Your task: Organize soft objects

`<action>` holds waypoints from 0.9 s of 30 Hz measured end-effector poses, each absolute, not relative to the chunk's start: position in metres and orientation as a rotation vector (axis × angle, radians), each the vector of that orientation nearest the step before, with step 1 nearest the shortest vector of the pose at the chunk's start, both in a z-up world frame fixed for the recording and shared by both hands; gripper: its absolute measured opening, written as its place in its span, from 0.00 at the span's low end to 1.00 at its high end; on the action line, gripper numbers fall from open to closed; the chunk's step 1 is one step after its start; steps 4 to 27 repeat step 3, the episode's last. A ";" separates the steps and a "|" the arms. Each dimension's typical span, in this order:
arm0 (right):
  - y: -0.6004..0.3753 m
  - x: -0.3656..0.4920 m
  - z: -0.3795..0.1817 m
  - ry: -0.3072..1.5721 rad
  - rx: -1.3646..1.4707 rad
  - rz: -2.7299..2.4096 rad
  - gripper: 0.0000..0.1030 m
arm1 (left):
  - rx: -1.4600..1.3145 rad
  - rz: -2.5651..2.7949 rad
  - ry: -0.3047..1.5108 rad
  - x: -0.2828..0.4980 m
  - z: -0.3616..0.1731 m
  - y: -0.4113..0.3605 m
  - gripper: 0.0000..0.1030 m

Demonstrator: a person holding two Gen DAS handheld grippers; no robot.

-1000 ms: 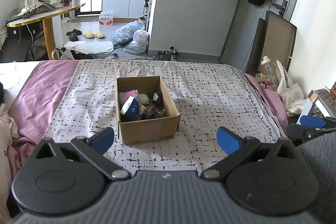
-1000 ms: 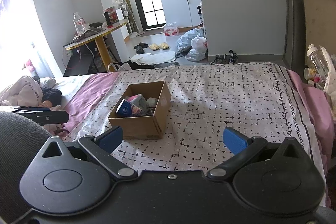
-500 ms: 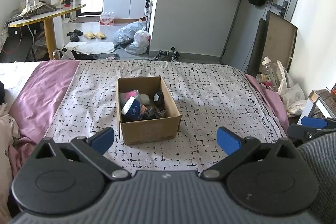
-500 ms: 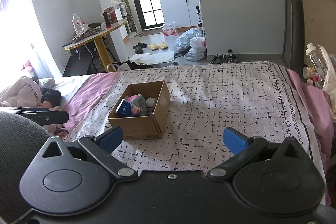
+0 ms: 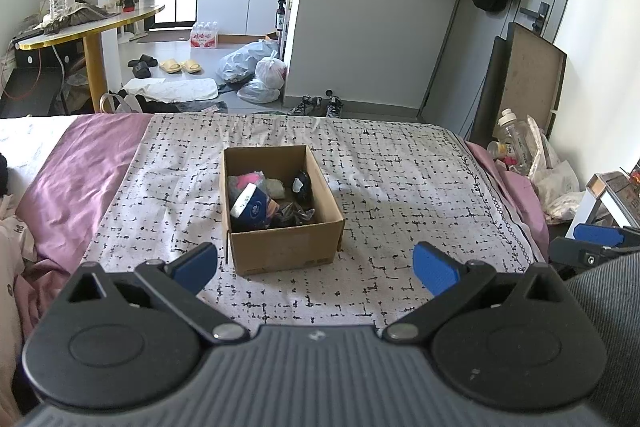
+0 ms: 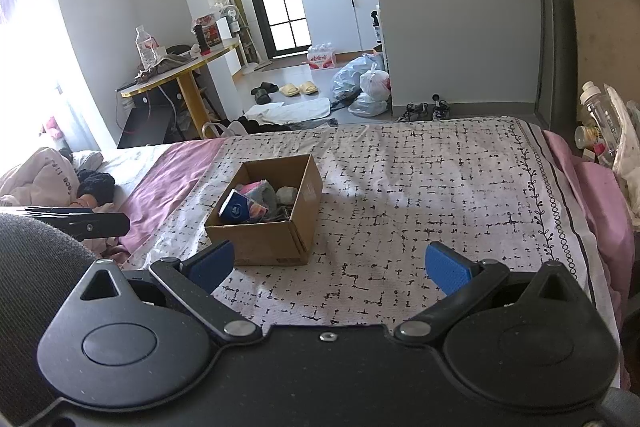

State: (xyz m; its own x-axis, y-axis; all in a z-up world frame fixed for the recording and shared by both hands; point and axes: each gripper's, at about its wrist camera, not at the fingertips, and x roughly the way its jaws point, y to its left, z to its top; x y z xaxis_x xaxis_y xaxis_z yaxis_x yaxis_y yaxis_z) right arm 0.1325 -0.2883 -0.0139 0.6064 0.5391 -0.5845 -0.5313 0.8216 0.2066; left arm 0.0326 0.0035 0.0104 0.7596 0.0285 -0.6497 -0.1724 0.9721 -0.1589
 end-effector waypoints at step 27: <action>-0.288 0.133 -0.014 0.680 0.014 0.619 1.00 | -0.211 0.117 0.695 0.031 0.011 0.003 1.00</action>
